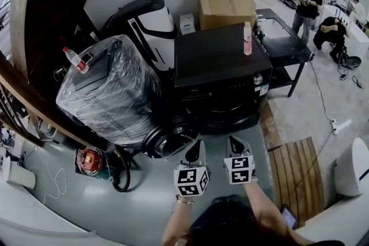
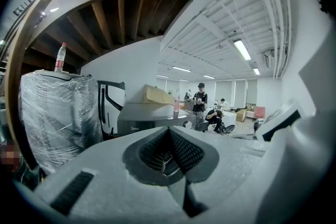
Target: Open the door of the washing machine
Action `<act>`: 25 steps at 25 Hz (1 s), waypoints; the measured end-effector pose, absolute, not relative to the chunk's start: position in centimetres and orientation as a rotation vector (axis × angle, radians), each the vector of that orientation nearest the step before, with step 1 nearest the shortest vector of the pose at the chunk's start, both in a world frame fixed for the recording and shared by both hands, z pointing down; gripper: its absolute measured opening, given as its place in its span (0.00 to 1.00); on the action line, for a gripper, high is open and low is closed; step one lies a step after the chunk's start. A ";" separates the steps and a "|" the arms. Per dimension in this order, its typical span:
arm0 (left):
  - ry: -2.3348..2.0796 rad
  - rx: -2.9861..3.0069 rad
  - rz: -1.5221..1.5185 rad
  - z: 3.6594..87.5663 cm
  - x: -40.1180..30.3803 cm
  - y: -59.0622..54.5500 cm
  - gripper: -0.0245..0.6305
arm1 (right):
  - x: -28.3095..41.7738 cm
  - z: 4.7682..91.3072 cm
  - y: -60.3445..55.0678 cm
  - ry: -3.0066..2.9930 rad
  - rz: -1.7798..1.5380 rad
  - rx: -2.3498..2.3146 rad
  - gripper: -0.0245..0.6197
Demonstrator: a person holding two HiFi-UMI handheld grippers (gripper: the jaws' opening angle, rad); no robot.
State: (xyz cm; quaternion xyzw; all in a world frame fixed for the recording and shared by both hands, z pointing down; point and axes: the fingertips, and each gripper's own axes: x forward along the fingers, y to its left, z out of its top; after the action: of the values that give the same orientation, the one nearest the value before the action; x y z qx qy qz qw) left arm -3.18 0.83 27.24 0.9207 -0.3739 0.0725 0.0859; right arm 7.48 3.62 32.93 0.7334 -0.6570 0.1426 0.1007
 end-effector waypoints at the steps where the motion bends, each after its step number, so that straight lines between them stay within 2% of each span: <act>1: -1.108 2.754 0.216 26.9 -3.1 0.9 0.06 | 7.5 32.6 3.8 -1.938 0.418 2.173 0.04; 25: -1.017 2.853 0.170 21.3 -3.4 2.5 0.06 | 8.1 24.0 5.7 -1.930 0.218 2.270 0.04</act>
State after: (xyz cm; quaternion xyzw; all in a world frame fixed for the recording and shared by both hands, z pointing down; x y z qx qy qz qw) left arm -3.40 2.51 21.31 0.9391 -0.3347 0.0559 0.0537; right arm 8.13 5.68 23.99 0.7575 -0.6442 0.0726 0.0769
